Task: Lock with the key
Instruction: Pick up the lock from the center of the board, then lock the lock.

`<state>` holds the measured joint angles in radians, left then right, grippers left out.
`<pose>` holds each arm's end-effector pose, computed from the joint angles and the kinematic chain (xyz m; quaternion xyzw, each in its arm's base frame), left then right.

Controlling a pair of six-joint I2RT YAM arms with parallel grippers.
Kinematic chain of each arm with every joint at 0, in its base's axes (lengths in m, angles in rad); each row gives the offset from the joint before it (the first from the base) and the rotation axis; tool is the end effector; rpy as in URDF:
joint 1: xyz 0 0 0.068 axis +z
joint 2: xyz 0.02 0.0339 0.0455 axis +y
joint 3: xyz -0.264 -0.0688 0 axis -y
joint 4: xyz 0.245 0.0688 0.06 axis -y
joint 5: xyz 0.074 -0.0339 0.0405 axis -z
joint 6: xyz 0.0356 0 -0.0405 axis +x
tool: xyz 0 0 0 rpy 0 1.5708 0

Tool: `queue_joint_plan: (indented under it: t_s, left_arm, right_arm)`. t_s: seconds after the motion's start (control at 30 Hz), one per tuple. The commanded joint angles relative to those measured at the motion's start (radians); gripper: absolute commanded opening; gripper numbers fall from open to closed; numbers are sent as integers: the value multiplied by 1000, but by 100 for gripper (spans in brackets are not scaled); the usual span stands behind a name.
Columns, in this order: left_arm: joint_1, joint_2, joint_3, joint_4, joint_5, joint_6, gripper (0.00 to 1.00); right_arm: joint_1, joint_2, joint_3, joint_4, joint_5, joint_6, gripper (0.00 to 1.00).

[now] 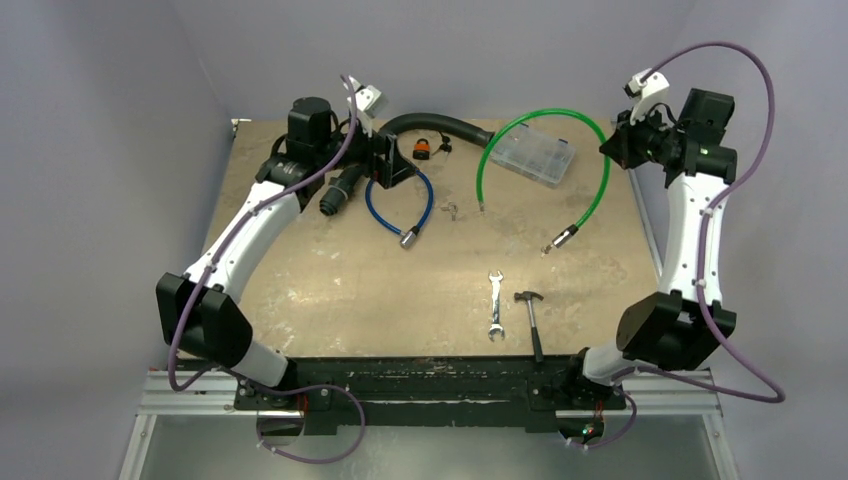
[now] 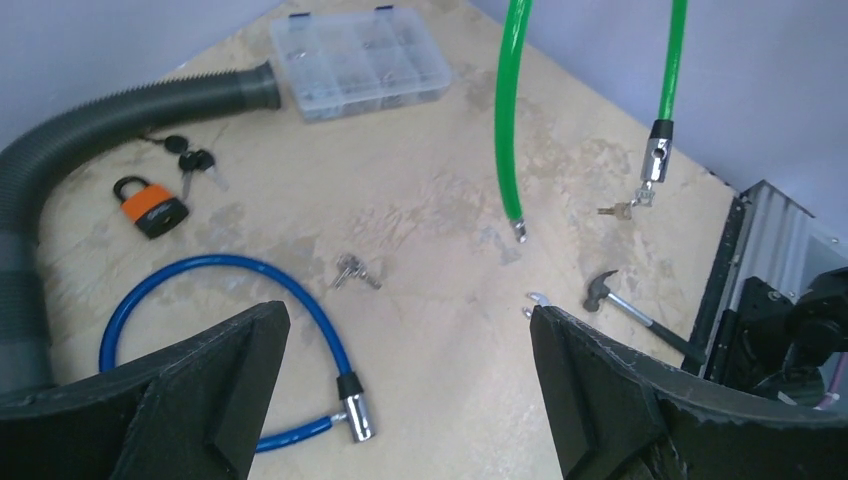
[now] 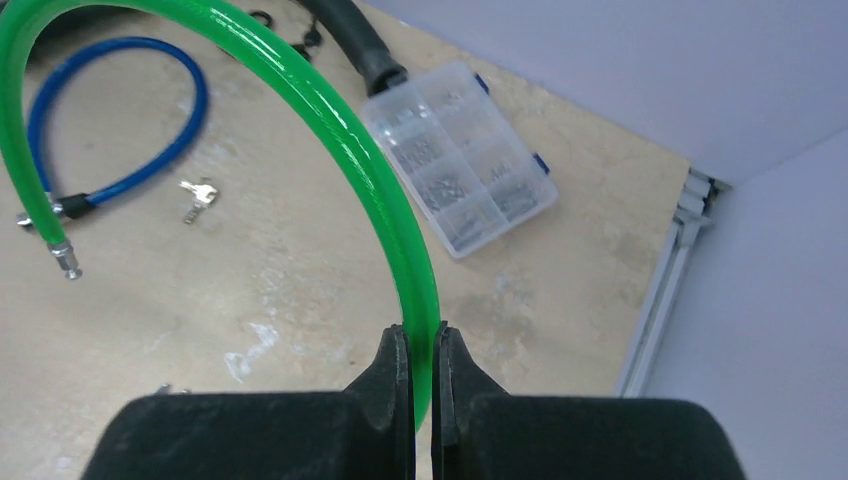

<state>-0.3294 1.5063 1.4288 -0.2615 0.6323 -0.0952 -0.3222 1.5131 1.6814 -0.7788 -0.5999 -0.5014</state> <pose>0.3232 -0.1327 0.3836 0.2690 0.7495 -0.3638 0.4833 0.3108 -0.0826 0.4180 -0.2118 0.8317 0.0635 0.5093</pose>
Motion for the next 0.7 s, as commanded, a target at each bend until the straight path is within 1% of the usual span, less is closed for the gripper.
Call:
queue_joint_plan:
  t_s: [0.0, 0.13, 0.27, 0.4, 0.47, 0.57, 0.67]
  left_arm:
    - [-36, 23, 91, 86, 79, -39, 100]
    - [-83, 52, 111, 83, 49, -55, 100]
    - [-130, 78, 123, 46, 16, -20, 100]
    - [-164, 88, 121, 21, 6, -1, 100]
    - [-177, 93, 122, 13, 6, 4, 99]
    - [-180, 95, 116, 17, 35, -11, 93]
    - [-178, 74, 98, 30, 34, -27, 93]
  right_arm:
    - [47, -99, 46, -19, -138, 65, 0]
    - [149, -156, 3, 1, -120, 92, 0]
    - [273, -188, -29, 35, -98, 151, 0]
    - [374, -197, -42, 59, -71, 164, 0]
    - [410, -202, -59, 80, -63, 172, 0]
    - [446, -202, -81, 111, -29, 181, 0]
    - [450, -196, -98, 141, 1, 192, 0]
